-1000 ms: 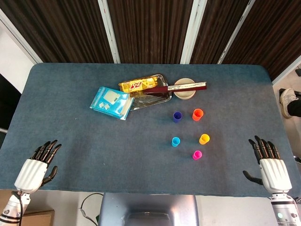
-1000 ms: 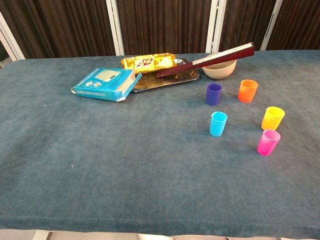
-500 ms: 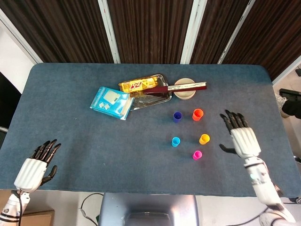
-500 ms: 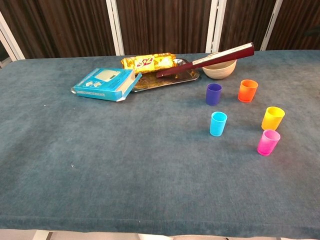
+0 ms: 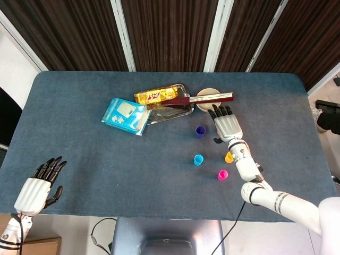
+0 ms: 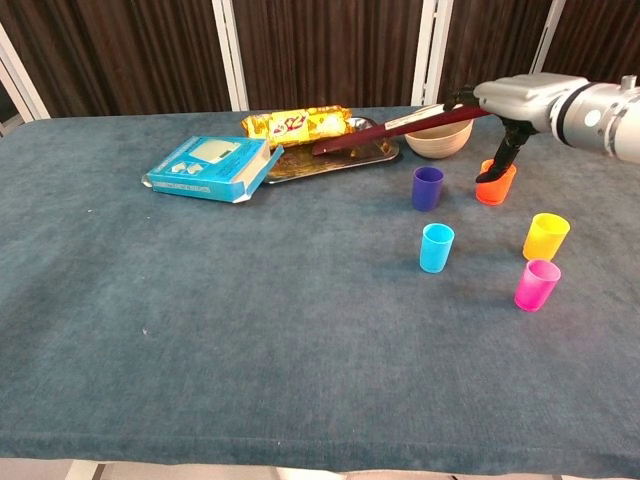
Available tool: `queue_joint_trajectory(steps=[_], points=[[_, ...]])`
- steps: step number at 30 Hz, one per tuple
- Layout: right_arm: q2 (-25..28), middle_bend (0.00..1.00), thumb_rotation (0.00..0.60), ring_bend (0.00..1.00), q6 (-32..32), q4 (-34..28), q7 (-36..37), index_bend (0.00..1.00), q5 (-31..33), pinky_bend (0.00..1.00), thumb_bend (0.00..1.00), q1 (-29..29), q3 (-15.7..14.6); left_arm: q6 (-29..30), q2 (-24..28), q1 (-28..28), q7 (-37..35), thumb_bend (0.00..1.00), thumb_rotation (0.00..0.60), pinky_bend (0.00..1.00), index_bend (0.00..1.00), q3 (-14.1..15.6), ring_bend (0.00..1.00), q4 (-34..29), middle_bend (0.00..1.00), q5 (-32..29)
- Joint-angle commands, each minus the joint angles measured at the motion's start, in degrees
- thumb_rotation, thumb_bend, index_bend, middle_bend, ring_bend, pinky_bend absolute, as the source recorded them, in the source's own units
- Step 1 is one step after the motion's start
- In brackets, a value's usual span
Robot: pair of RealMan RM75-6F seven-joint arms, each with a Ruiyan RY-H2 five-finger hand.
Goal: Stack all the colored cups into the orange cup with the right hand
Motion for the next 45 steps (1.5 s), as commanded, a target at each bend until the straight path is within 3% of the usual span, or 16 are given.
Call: queue_joint_trajectory(steps=[1,9,20,36,40,45], points=[[-3.65,0.00,0.600,0.00,-2.77,5.29,-0.05,0.28,1.38,0.00,0.33,2.64,-1.74,-0.08,-0.06,-0.02,0.12,0.48,0.600,0.18,0.00,-0.05,0.04,0.02,0.01,-0.11],[-6.35,0.00,0.600,0.00,-3.33,9.79,2.91,0.42,-0.06,0.00,0.40,4.39,-3.18,-0.78,-0.08,-0.28,0.02,0.48,0.600,0.18,0.00,-0.27,0.04,0.15,0.01,-0.69],[-9.92,0.00,0.600,0.00,-2.72,14.12,6.87,0.44,-0.43,0.00,0.41,6.07,-2.44,-1.05,0.01,-0.40,-0.24,0.48,0.600,0.17,0.00,-0.22,0.04,0.16,0.01,-0.74],[-12.28,0.05,0.600,0.00,-1.99,16.60,7.28,0.59,0.01,0.00,0.48,7.37,-2.73,-0.88,0.21,-0.43,-0.69,0.48,0.600,0.17,0.00,-0.17,0.04,0.23,0.01,-0.56],[-11.10,0.05,0.600,0.00,-0.90,14.76,7.85,0.60,-0.42,0.00,0.48,6.94,-2.46,-0.88,0.22,-0.45,-0.77,0.48,0.600,0.17,0.00,-0.15,0.04,0.28,0.01,-0.51],[-4.31,0.05,0.600,0.00,4.07,5.34,9.21,0.59,-1.88,0.00,0.48,4.25,-1.32,-1.10,0.20,-0.57,-0.75,0.48,0.600,0.17,0.00,-0.05,0.04,0.29,0.01,-0.41]])
